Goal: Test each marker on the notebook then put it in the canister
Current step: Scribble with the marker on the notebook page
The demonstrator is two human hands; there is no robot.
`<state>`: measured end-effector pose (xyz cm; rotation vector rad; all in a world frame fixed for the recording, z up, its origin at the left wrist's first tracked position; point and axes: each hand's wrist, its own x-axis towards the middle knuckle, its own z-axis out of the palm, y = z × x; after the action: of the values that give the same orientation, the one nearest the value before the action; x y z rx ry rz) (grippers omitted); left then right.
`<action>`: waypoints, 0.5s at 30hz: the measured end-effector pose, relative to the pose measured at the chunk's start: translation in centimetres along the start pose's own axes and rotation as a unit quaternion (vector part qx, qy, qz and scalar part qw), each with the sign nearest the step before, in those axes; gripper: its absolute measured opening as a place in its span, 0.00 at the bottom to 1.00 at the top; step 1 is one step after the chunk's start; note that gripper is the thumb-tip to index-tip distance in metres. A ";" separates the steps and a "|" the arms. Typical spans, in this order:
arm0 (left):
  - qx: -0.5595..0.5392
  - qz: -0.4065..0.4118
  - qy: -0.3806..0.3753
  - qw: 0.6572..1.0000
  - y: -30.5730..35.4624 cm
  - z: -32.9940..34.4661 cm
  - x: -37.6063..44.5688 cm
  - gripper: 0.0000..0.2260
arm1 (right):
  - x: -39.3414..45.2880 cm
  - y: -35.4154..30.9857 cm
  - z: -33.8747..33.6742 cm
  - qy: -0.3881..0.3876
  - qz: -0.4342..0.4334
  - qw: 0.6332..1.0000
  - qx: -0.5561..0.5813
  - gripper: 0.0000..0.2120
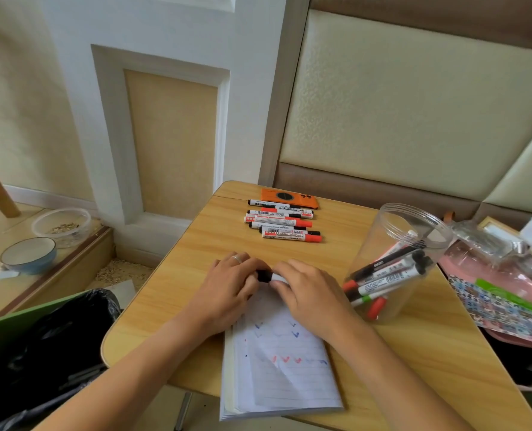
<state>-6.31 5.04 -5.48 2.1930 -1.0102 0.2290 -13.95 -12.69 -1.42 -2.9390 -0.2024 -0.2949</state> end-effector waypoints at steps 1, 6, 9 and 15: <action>-0.008 -0.006 0.006 1.000 -0.2 0.2 0.1 0.19 | -0.1 -0.1 0.2 0.010 -0.003 1.000 -0.012 0.10; -0.038 -0.038 0.024 0.998 -0.7 0.5 0.5 0.16 | -0.4 -0.8 1.4 0.046 -0.003 0.999 -0.005 0.11; -0.038 -0.043 0.023 0.998 -0.7 0.5 0.5 0.15 | -0.3 -1.0 1.9 0.058 0.001 0.998 -0.014 0.11; -0.036 -0.046 0.026 0.998 -0.8 0.6 0.7 0.11 | -0.4 -1.0 1.7 0.048 0.026 0.998 -0.006 0.11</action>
<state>-5.35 4.59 -6.07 2.1506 -0.8747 0.2032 -14.15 -11.42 -2.94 -2.9275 -0.1118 -0.4299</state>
